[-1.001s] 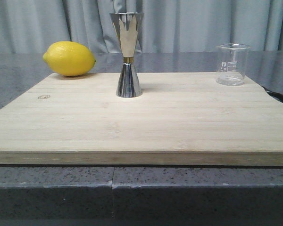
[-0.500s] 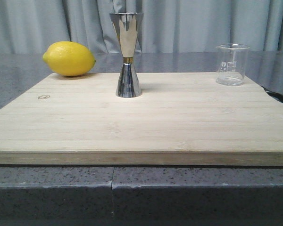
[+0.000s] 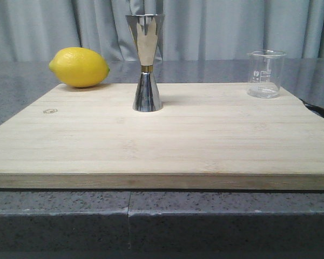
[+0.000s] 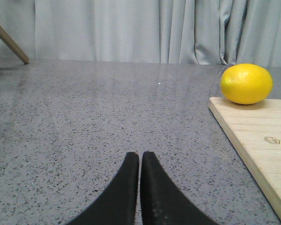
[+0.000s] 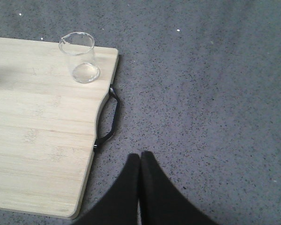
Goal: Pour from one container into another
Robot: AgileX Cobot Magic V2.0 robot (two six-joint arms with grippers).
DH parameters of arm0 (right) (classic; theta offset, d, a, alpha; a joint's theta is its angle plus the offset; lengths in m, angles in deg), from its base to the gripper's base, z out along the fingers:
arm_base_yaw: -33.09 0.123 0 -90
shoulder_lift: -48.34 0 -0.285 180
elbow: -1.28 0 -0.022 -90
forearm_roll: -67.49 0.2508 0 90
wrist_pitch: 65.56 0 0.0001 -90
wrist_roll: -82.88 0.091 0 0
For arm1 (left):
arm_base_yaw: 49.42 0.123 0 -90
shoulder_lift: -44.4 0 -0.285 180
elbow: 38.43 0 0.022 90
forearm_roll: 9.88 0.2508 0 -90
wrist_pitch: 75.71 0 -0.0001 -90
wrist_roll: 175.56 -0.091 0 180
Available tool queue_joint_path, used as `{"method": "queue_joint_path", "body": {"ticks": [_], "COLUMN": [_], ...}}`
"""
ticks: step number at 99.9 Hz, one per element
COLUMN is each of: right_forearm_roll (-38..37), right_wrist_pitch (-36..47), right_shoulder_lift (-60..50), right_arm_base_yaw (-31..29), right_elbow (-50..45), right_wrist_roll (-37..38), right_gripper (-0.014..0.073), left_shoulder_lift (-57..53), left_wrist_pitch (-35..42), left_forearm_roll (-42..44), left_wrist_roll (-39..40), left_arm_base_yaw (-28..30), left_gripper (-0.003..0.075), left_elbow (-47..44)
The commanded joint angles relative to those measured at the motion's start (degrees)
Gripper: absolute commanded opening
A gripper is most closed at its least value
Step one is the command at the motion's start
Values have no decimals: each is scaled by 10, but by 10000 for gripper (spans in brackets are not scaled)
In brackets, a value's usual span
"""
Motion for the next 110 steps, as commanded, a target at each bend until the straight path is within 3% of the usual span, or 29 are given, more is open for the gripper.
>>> {"method": "queue_joint_path", "body": {"ticks": [1,32,39,56,65,91,110], "right_forearm_roll": [-5,-8,1,15,18,23,23], "right_wrist_pitch": [37,71,136,385,460,550,533], "right_shoulder_lift": [2,-44,-89,-186,-222,-284,-297], "right_arm_base_yaw": [-3,-12,-25,-40,-40,-40,-40], "right_elbow": [14,-21,-74,-257,-343,-475,-473], "right_wrist_roll": [0,-2,-1,-1,-1,-1,-1], "right_gripper": [-71,-71,-71,-71,-71,-71,-71], "left_shoulder_lift": [-14,-14,-14,-14,-14,-14,-14], "left_wrist_pitch": [50,50,50,50,50,50,50], "left_forearm_roll": [1,1,1,1,1,1,1], "left_wrist_roll": [0,0,0,0,0,0,0], "left_arm_base_yaw": [1,1,1,1,1,1,1], "left_gripper": [-19,-19,-19,-19,-19,-19,-19], "left_elbow": [-3,-3,-3,-3,-3,-3,-3]}}
